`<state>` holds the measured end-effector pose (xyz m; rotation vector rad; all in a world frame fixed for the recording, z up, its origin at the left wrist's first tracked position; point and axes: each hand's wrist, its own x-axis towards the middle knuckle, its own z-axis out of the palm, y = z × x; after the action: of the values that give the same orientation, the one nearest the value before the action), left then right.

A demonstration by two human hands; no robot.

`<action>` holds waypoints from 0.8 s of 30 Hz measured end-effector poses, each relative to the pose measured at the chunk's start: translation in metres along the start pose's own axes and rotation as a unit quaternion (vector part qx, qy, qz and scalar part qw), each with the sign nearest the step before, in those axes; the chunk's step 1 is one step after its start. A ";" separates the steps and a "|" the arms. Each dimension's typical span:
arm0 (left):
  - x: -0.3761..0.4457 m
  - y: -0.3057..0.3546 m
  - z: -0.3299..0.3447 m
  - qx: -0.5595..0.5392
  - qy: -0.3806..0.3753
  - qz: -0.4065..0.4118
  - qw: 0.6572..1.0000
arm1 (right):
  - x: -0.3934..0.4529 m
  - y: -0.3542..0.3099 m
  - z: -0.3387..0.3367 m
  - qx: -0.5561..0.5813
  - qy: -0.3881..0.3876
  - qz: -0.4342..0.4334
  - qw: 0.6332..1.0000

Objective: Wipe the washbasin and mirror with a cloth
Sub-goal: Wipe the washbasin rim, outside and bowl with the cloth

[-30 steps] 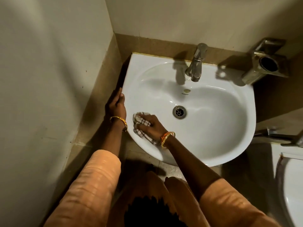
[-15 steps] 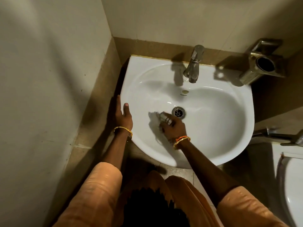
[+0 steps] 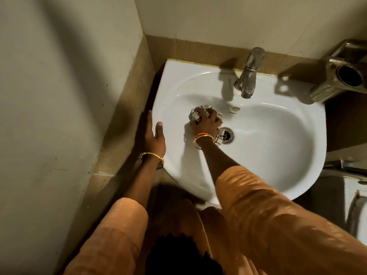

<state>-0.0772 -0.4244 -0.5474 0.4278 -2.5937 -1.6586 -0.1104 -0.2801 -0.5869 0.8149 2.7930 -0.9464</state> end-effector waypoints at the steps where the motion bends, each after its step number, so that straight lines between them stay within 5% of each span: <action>1: 0.000 -0.001 0.000 0.000 0.003 -0.002 1.000 | 0.001 0.008 -0.006 -0.019 -0.039 -0.020 0.999; 8: 0.000 0.003 0.001 -0.002 0.015 0.008 1.000 | -0.046 0.087 -0.047 -0.054 -0.311 -0.100 0.943; 10: 0.000 0.003 0.001 0.005 0.015 0.008 1.000 | -0.050 0.084 -0.050 -0.029 -0.328 -0.098 0.939; 13: 0.001 0.001 0.000 0.004 0.013 0.011 1.000 | -0.039 0.069 -0.045 0.163 -0.321 -0.010 0.933; 15: 0.000 0.001 0.000 0.001 0.012 0.007 1.000 | -0.019 0.050 -0.036 0.241 -0.264 0.026 0.934; 19: 0.000 0.004 0.001 -0.032 0.013 0.005 0.999 | -0.014 -0.010 -0.019 0.194 -0.112 0.009 0.975; 22: 0.000 0.003 0.001 -0.035 0.011 0.008 0.999 | -0.046 -0.020 -0.020 0.364 -0.242 0.019 0.899; 24: 0.000 0.004 0.001 -0.034 0.011 0.005 0.999 | -0.067 -0.003 -0.034 0.346 -0.340 0.014 0.874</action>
<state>-0.0784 -0.4219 -0.5445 0.4270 -2.5107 -1.7241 -0.0515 -0.2935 -0.5415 0.4186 1.8236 -1.8332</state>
